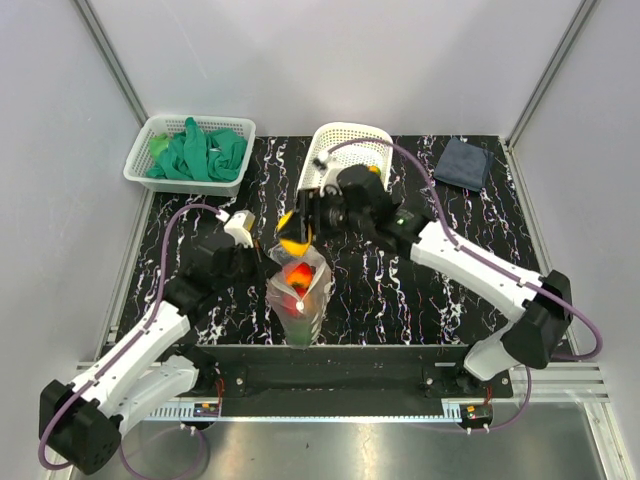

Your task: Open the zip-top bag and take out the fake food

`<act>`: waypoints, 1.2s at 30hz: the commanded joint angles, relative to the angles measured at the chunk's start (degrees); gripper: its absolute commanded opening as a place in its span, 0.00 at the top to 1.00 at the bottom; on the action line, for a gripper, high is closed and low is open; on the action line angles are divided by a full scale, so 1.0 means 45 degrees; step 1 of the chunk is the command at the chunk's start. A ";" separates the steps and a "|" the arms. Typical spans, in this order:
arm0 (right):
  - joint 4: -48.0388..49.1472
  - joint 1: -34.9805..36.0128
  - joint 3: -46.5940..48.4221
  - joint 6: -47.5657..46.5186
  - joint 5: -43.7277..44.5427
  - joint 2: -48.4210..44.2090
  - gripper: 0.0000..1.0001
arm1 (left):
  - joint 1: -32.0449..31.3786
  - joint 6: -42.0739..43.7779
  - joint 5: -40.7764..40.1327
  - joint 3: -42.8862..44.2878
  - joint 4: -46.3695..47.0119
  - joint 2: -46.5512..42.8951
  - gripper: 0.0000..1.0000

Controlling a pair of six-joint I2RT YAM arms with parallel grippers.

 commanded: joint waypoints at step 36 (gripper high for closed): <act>-0.3413 -0.4181 0.7401 -0.3314 0.2151 0.7072 0.02 | 0.0028 0.0703 -0.0794 0.2752 -0.0927 0.0203 1.00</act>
